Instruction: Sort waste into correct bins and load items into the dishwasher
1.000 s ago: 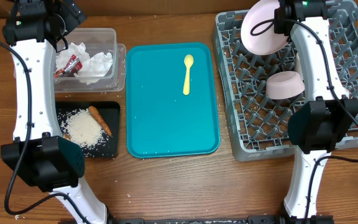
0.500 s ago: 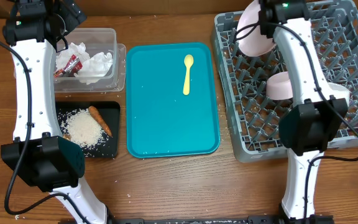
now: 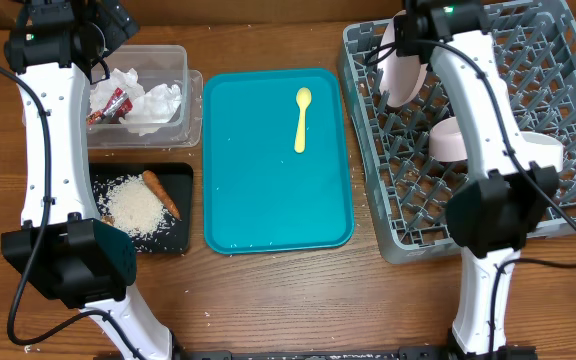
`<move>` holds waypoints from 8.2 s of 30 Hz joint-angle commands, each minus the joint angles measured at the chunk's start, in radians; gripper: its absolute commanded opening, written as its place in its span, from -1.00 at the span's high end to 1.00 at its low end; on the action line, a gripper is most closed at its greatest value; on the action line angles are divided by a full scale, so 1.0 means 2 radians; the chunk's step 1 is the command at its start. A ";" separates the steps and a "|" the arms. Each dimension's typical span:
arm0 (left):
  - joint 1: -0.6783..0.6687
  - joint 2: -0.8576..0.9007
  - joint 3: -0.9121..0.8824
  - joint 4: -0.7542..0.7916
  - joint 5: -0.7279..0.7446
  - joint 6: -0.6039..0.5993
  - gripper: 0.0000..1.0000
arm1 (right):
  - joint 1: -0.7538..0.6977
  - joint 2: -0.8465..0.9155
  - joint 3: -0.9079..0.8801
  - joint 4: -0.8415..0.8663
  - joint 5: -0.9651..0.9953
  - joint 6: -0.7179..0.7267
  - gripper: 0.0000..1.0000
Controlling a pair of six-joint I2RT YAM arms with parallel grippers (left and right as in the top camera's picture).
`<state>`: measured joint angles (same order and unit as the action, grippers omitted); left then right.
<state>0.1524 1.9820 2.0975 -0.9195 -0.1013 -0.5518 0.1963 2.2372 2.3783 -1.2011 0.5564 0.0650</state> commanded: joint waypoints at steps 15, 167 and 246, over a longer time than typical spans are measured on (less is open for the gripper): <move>-0.001 -0.009 0.006 0.000 0.001 -0.007 -1.00 | 0.065 -0.041 0.005 -0.040 -0.426 0.065 -0.60; -0.001 -0.009 0.006 0.000 0.001 -0.007 -1.00 | -0.022 -0.302 -0.198 -0.246 -0.327 0.083 -1.00; -0.001 -0.009 0.006 0.000 0.001 -0.007 -1.00 | -0.125 -1.117 -1.185 0.564 -0.335 -0.042 -1.00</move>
<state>0.1524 1.9820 2.0975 -0.9195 -0.1009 -0.5518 -0.0463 0.0147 0.0185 -0.0780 -0.1329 -0.0265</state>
